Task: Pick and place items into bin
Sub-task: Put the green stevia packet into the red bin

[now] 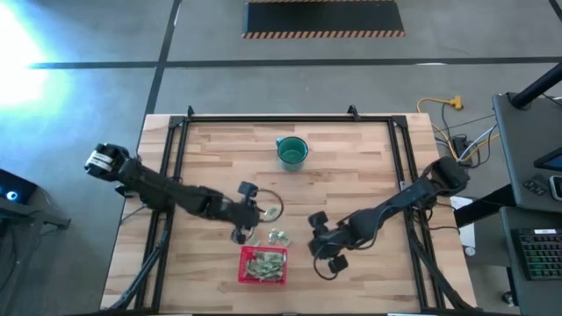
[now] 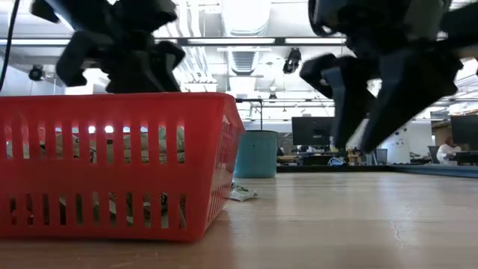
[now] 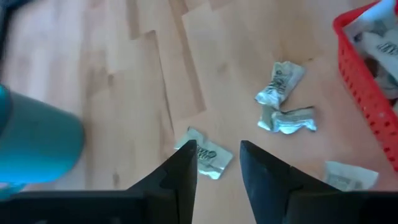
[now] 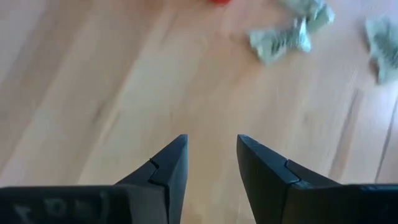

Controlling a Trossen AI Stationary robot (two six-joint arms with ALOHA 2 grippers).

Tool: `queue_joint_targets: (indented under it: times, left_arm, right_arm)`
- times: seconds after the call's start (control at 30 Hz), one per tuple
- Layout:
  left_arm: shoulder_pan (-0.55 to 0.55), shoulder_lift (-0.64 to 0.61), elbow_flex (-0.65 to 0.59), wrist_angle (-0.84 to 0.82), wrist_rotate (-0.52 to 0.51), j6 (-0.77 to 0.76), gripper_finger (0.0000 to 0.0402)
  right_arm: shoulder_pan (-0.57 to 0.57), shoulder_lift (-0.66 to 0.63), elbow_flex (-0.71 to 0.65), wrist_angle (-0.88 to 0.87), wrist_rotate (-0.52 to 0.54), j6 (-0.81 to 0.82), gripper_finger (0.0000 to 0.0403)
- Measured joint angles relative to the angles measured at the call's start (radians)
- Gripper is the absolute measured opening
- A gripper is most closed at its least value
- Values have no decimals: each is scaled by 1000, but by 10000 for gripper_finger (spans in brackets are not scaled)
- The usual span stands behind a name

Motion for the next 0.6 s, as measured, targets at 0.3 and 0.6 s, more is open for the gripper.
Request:
queue_joint_targets:
  times: [0.3, 0.6]
  left_arm:
    - [98, 0, -7, 20, 170, 4, 105]
    - [174, 0, -6, 43, 170, 47, 105]
  right_arm:
    - [-3, -173, -98, -11, 11, 43, 123]
    - [-24, -448, -140, 6, 207, -75, 109]
